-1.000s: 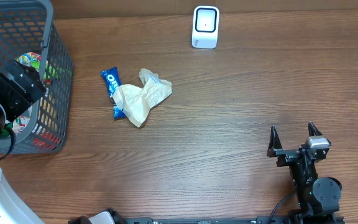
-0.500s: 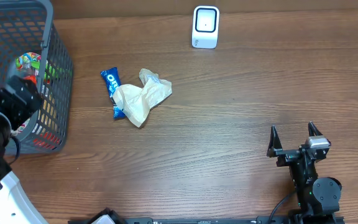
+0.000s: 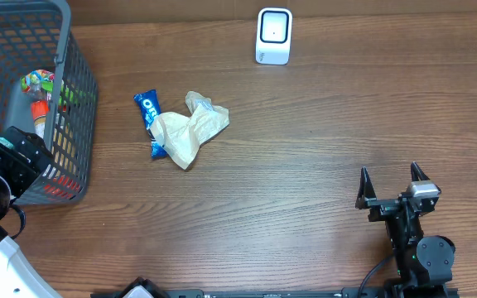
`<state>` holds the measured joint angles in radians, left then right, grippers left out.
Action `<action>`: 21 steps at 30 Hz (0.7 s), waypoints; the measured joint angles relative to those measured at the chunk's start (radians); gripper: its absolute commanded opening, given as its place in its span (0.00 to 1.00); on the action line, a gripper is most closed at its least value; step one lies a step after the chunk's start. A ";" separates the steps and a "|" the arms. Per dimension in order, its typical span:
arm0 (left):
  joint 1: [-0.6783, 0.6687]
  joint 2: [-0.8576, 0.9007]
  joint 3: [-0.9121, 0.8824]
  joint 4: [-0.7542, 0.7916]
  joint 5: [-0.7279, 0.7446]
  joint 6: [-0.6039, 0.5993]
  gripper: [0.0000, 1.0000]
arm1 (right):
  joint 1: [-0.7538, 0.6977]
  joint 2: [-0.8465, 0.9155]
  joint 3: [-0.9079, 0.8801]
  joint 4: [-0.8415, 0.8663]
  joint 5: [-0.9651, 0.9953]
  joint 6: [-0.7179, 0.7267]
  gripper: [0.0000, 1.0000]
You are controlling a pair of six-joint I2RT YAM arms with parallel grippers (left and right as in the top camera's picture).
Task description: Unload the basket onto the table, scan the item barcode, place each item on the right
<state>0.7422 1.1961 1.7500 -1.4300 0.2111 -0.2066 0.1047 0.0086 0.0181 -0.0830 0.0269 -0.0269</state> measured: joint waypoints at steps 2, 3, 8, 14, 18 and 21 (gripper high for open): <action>0.000 0.000 0.000 -0.002 0.000 0.000 1.00 | 0.000 0.000 0.000 -0.001 0.000 0.000 1.00; 0.000 0.000 0.000 -0.005 0.001 0.000 1.00 | 0.000 0.000 0.000 0.000 0.000 0.000 1.00; 0.000 0.000 0.000 -0.015 0.023 0.000 1.00 | 0.000 0.000 0.000 0.000 0.000 0.000 1.00; 0.000 0.000 0.000 -0.031 0.082 0.001 1.00 | 0.000 0.000 0.000 0.000 0.000 0.000 1.00; 0.000 0.000 0.000 -0.032 0.097 0.001 1.00 | 0.000 0.000 0.000 0.000 0.000 0.000 1.00; 0.000 0.000 0.000 -0.032 0.101 0.000 1.00 | 0.000 0.000 0.000 -0.001 0.000 0.000 1.00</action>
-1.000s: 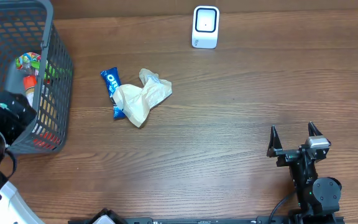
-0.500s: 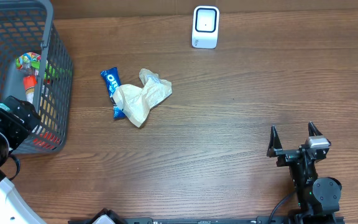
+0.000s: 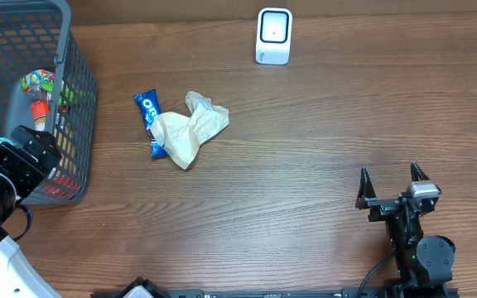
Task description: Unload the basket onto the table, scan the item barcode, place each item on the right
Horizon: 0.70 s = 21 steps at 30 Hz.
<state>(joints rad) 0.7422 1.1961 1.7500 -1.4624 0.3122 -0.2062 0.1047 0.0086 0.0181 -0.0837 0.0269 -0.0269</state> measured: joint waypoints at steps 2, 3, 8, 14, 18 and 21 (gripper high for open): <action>0.000 0.000 0.000 -0.002 0.005 -0.001 1.00 | 0.000 0.000 0.000 0.001 0.000 0.000 1.00; 0.000 0.000 0.000 -0.006 0.010 -0.005 1.00 | 0.000 0.000 0.000 0.000 0.000 0.000 1.00; 0.000 0.000 0.000 -0.050 0.034 -0.036 1.00 | 0.000 0.000 0.000 0.000 0.000 0.000 1.00; 0.000 0.004 0.000 -0.005 0.046 -0.053 1.00 | 0.000 0.000 0.000 0.000 0.000 0.000 1.00; 0.000 0.011 0.000 -0.007 0.036 -0.054 0.88 | 0.000 0.000 0.000 0.000 0.000 0.000 1.00; 0.000 0.016 0.000 -0.014 -0.002 -0.050 0.82 | 0.000 0.000 0.000 0.000 0.000 0.000 1.00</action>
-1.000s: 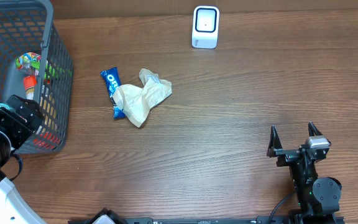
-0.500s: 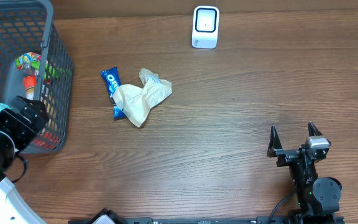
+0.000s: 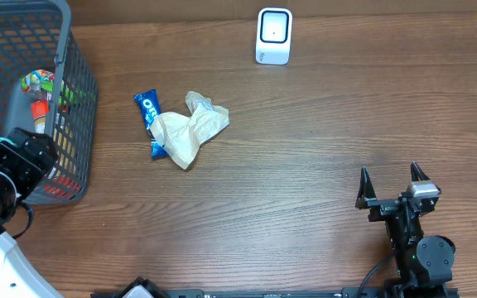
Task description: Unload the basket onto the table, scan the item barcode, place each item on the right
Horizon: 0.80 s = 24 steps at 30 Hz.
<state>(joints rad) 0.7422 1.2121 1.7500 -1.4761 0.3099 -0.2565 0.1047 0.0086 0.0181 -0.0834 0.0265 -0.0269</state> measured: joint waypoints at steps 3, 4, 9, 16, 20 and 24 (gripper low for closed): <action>0.000 0.008 0.000 -0.008 -0.064 0.000 0.78 | 0.000 0.000 0.000 0.000 0.000 0.000 1.00; 0.000 0.012 0.000 -0.012 -0.086 0.000 0.77 | 0.000 0.000 0.000 0.000 0.000 0.000 1.00; 0.000 0.057 0.000 -0.009 -0.155 0.000 0.76 | 0.000 0.000 0.000 0.000 0.000 0.000 1.00; 0.000 0.178 0.000 0.129 -0.193 -0.040 0.76 | 0.000 0.000 0.000 0.000 0.000 0.000 1.00; 0.000 0.255 0.001 0.221 -0.200 -0.087 0.79 | 0.000 0.000 0.000 0.000 0.000 0.000 1.00; 0.000 0.328 0.002 0.286 -0.212 -0.135 0.80 | 0.000 0.000 0.000 0.000 0.000 0.000 1.00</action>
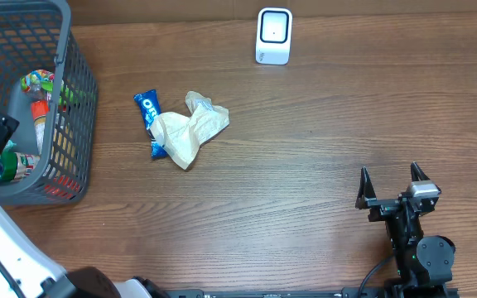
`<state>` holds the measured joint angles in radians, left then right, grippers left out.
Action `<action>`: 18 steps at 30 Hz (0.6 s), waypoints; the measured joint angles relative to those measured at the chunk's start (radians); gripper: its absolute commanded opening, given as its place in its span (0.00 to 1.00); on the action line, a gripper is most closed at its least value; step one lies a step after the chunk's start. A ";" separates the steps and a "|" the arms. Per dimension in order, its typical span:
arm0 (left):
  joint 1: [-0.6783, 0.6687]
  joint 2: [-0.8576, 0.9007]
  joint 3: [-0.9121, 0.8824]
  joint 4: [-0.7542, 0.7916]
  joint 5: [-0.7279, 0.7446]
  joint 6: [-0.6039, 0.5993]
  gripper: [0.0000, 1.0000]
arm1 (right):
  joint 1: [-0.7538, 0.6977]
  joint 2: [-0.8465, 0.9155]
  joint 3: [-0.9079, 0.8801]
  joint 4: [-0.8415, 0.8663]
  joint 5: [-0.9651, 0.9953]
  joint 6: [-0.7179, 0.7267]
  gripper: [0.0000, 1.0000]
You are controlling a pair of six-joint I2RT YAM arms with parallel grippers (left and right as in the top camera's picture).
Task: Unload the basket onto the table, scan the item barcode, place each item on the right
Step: 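Lower the left gripper into the basket and grasp the green-lidded jar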
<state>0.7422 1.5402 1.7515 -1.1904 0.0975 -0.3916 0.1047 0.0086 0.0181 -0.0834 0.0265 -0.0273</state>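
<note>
The white barcode scanner (273, 36) stands at the table's far edge. A blue Oreo packet (146, 111) lies on the table, partly under a crumpled tan bag (190, 129). The grey wire basket (77, 91) at the left holds several packaged items, among them a green one (8, 162). My left gripper reaches over the basket at the frame's left edge; its fingers do not show clearly. My right gripper (391, 179) rests open near the front right, nothing between its fingers.
The white left arm link (7, 248) runs along the front left corner. The right arm's base (425, 257) sits at the front edge. Bare wooden table (305, 165) stretches between the bag and the right gripper.
My left arm's wrist has moved from the basket's front corner up and left over the basket's inside, uncovering a green item. The right arm, packet, bag and scanner are unchanged.
The left wrist hung at the basket's front left corner, then sat a little further right against the basket wall and stayed there. Now it is over the basket's interior. The right gripper stood open and still throughout.
</note>
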 measured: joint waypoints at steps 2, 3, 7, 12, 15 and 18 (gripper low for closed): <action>0.000 0.033 0.000 0.023 -0.006 -0.016 0.80 | 0.000 0.000 0.000 0.001 0.000 0.000 1.00; 0.000 0.051 0.000 0.035 -0.008 -0.023 0.82 | 0.000 0.000 0.000 0.000 0.000 0.001 1.00; 0.000 0.112 0.001 0.056 -0.037 -0.033 0.84 | 0.000 0.000 0.000 0.000 0.000 0.000 1.00; 0.000 0.186 0.001 0.054 -0.129 -0.033 0.86 | 0.000 0.000 0.000 0.000 0.000 0.000 1.00; 0.000 0.219 0.001 0.055 -0.186 -0.033 0.88 | 0.000 0.000 0.000 0.000 0.000 0.000 1.00; 0.000 0.237 0.001 0.063 -0.235 -0.033 0.90 | 0.000 0.000 0.000 0.000 0.000 0.000 1.00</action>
<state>0.7422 1.7767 1.7523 -1.1278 -0.1379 -0.4248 0.1047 0.0086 0.0181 -0.0830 0.0265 -0.0269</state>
